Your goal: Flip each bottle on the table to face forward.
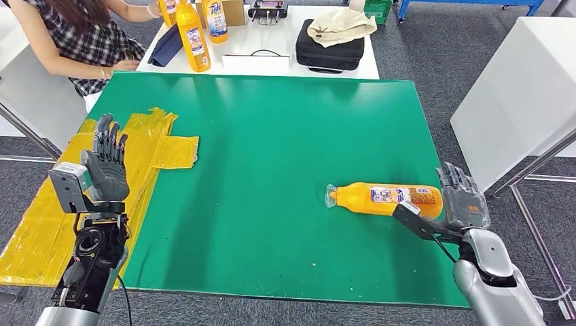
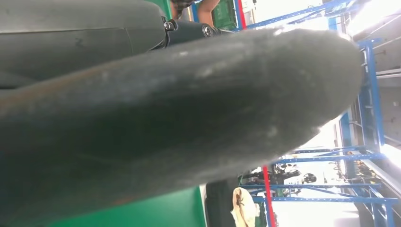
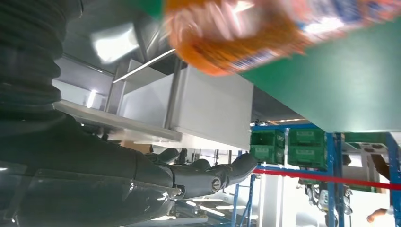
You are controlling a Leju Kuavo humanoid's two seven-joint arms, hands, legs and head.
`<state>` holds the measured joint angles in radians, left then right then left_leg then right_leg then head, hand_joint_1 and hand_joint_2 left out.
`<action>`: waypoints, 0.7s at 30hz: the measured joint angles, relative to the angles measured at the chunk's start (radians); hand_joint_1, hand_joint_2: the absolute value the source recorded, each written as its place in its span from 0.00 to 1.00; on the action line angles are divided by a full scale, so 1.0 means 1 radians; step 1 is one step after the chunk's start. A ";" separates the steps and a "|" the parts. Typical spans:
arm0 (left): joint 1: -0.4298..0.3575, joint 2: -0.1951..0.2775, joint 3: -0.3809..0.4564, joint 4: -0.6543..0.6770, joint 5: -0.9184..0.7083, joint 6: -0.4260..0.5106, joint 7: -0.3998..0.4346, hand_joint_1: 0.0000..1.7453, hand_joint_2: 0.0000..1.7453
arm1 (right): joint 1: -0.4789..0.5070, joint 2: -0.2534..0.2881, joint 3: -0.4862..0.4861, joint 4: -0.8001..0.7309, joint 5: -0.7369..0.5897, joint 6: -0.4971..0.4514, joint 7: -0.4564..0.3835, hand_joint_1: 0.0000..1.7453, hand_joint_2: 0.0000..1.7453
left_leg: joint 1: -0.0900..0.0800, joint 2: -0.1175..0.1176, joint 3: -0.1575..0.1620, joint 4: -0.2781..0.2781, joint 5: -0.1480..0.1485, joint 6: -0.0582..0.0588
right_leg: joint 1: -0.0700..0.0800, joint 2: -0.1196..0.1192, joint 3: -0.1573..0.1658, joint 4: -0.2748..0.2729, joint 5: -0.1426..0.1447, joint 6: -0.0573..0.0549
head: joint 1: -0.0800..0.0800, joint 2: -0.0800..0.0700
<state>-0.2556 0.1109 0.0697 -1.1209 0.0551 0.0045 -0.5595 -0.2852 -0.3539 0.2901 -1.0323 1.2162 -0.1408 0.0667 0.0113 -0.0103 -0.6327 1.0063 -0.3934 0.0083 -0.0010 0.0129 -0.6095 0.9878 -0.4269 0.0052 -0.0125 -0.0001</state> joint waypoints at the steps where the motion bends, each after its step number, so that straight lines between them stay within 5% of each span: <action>1: 0.000 0.000 0.000 0.001 0.000 0.000 -0.001 0.00 0.00 | -0.020 0.010 0.011 0.021 0.001 -0.004 0.000 0.00 1.00 | 0.000 0.000 0.000 0.000 0.000 0.000 | 0.000 0.000 0.000 0.000 0.000 0.000 | 0.000 0.000; 10: 0.000 -0.003 0.000 0.001 0.008 0.002 0.006 0.00 0.00 | -0.099 0.074 0.068 0.128 0.007 0.008 0.002 0.00 1.00 | 0.000 0.000 0.000 0.000 0.000 0.000 | 0.000 0.000 0.000 0.000 0.000 0.000 | 0.000 0.000; 21: -0.034 -0.004 -0.011 0.020 0.040 0.019 0.014 0.00 0.00 | -0.171 0.109 0.128 0.333 -0.062 0.304 -0.012 0.00 1.00 | 0.000 0.002 0.010 0.000 -0.001 0.000 | 0.000 0.002 0.007 -0.001 -0.001 0.000 | 0.000 0.000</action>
<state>-0.2896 0.1065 0.0583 -1.1004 0.0951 0.0239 -0.5460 -0.4564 -0.2447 0.4184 -0.6993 1.1547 0.1628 0.0549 0.0114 -0.0085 -0.6223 1.0063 -0.3948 0.0084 -0.0009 0.0153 -0.6026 0.9865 -0.4276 0.0052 -0.0122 -0.0002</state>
